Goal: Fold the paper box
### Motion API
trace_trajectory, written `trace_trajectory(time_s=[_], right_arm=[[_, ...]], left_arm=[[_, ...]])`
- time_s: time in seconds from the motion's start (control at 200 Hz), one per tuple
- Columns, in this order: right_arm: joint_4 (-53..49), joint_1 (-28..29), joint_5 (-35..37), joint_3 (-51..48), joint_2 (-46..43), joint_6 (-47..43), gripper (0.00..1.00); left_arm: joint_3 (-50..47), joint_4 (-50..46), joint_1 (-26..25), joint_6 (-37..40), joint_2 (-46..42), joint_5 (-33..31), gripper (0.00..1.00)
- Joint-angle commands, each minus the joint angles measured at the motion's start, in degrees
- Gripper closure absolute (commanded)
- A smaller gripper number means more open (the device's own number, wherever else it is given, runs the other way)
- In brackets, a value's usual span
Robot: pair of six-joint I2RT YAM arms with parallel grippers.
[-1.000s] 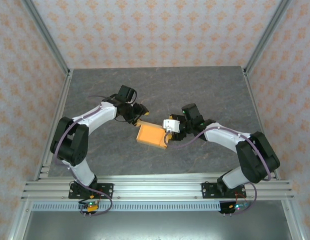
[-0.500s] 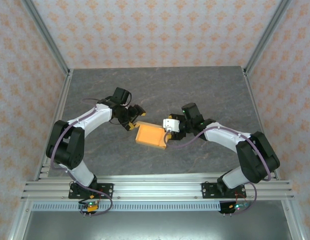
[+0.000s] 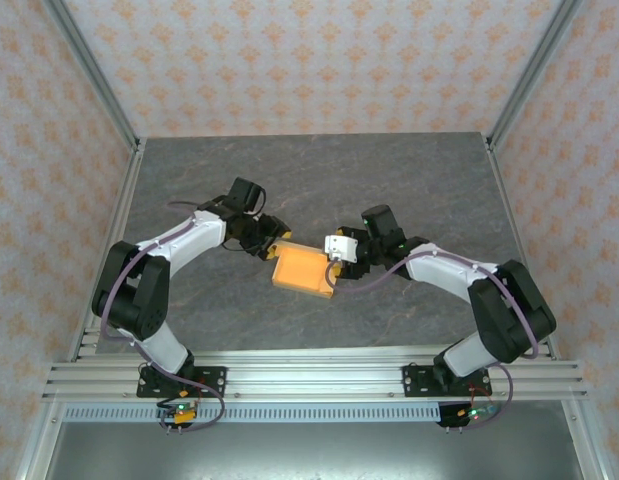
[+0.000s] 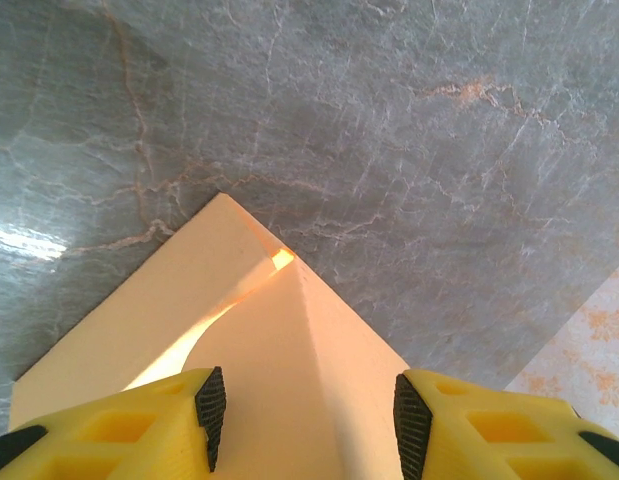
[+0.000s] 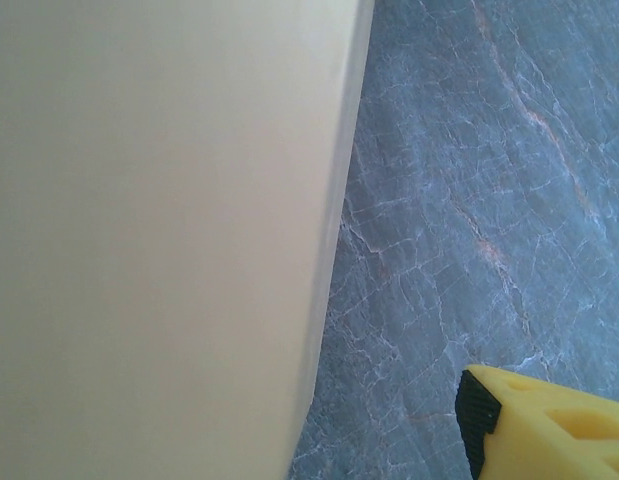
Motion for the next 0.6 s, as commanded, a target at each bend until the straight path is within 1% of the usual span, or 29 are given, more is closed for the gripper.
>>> trace_trajectory(time_s=[0.0,0.08,0.225,0.41,0.596], right_arm=[[1.8,0.3,-1.2,1.4,1.1,1.8,0.24],[2.5,0.5,-0.6,1.3,1.5,2.4,0.24],[2.6,0.8,0.1,1.5,2.3,1.9,0.24],[-0.5,1.4,1.6,1.1,1.4,-2.9,0.23],[-2.4,1.4,3.3,0.4,0.0,-4.6,0.23]], left_arm=[[1.0,0.2,-1.2,-1.6,-1.5,1.5,0.49],[1.0,0.2,-1.8,-2.4,-1.9,1.3,0.47],[0.5,0.3,-3.1,-2.8,-1.6,-0.3,0.48],[-1.1,2.3,-4.7,-0.8,-1.2,-3.1,0.58],[-2.5,1.4,-5.9,2.5,-3.7,-8.2,0.61]])
